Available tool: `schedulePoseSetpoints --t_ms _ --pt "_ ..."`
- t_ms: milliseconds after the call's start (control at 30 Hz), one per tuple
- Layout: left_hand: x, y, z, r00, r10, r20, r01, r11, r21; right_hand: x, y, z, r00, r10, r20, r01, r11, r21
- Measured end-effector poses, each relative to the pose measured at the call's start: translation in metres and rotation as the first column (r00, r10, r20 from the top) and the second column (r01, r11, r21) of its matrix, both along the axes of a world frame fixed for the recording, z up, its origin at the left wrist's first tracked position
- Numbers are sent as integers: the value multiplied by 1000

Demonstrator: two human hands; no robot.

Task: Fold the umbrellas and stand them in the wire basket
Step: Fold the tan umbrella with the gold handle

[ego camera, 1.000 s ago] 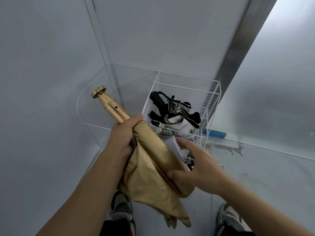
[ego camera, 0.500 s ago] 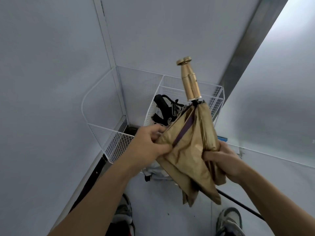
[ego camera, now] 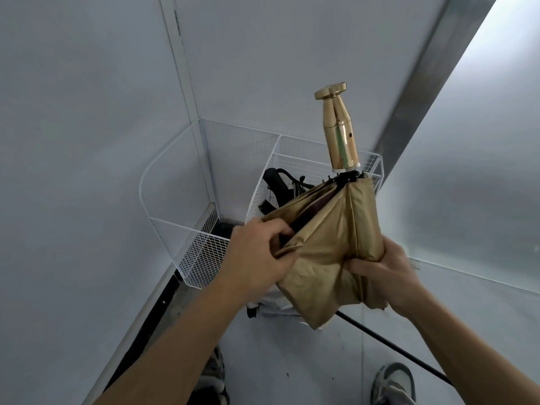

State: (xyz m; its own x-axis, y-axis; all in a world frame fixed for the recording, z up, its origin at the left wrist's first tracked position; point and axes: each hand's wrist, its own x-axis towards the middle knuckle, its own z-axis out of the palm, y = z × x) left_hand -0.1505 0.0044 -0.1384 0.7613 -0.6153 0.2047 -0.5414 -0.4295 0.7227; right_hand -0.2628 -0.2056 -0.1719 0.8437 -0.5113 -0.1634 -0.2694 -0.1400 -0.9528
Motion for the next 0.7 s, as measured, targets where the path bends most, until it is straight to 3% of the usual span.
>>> schedulePoseSetpoints --t_ms 67,167,200,233,300,367,433,533,700 --pt "6 6 2 1000 -20 -5 20 997 80 -2 -5 1 1000 3 8 -3 1000 -8" --pt "15 13 5 999 -34 28 21 928 371 -3 -10 -1 1000 -10 9 11 999 -45" --pt "19 16 4 999 -6 47 -13 915 403 -3 -11 -1 1000 -8 8 8 999 -48" --pt "23 21 3 997 37 66 -59 928 368 -3 -10 -2 1000 -7 5 7 999 -50" --pt "26 29 2 989 128 71 -135 986 94 -3 -9 -1 1000 -20 3 20 999 -42" --pt "20 31 8 996 80 -28 -84 984 -160 -3 -7 0 1000 -23 -9 23 999 -34" --pt "12 24 10 990 -63 -124 49 993 -112 -2 -5 2 1000 -1 -19 1 999 -32" --pt "15 16 -1 979 -161 -127 166 986 25 -1 -6 2 999 21 -33 -22 999 -37" --pt "35 39 -2 987 42 -155 -70 981 -182 -5 -18 -1 999 -35 -32 33 998 -51"
